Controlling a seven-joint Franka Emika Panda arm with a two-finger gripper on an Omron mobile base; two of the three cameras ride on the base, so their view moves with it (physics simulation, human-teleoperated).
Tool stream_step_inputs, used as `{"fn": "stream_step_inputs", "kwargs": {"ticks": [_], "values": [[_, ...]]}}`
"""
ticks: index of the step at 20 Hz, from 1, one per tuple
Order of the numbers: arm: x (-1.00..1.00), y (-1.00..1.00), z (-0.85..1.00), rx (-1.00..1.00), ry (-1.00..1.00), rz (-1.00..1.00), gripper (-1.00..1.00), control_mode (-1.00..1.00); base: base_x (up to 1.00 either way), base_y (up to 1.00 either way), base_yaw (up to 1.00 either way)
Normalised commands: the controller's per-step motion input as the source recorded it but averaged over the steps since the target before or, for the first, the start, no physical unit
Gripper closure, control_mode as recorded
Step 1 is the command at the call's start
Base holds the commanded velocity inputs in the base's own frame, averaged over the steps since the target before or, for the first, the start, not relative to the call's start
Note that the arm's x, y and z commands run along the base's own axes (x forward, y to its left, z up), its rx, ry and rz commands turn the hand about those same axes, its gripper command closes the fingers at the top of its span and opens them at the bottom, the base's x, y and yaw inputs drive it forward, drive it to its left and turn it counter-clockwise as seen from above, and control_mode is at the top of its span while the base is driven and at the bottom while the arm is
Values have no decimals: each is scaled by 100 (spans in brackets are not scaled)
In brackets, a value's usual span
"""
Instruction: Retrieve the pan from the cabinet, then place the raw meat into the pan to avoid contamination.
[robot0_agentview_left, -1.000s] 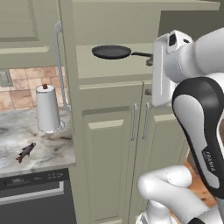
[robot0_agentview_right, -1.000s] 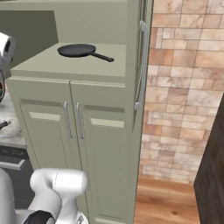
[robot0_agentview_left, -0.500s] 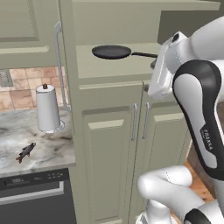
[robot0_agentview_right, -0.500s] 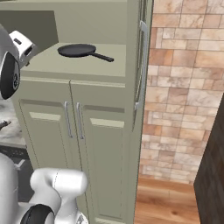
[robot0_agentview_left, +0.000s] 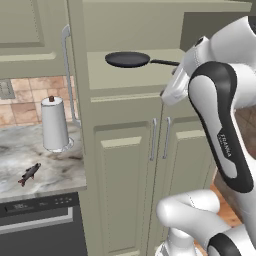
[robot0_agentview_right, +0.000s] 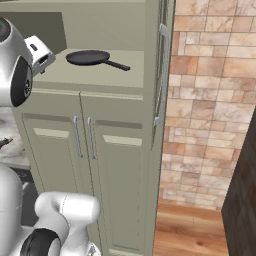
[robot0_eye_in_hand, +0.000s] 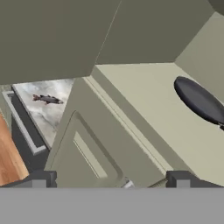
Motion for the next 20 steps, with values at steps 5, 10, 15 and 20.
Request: {"fn": "stream_step_inputs", "kwargs": {"ticks": [5, 10, 15, 20], "values": [[20, -13, -17, 5, 2, -9, -100, -100, 0, 0, 0], [21, -14, -3, 5, 1, -6, -100, -100, 0, 0, 0], [15, -12, 6, 7, 0, -2, -100, -100, 0, 0, 0], [15, -7, 9, 7, 3, -1, -100, -100, 0, 0, 0]]}}
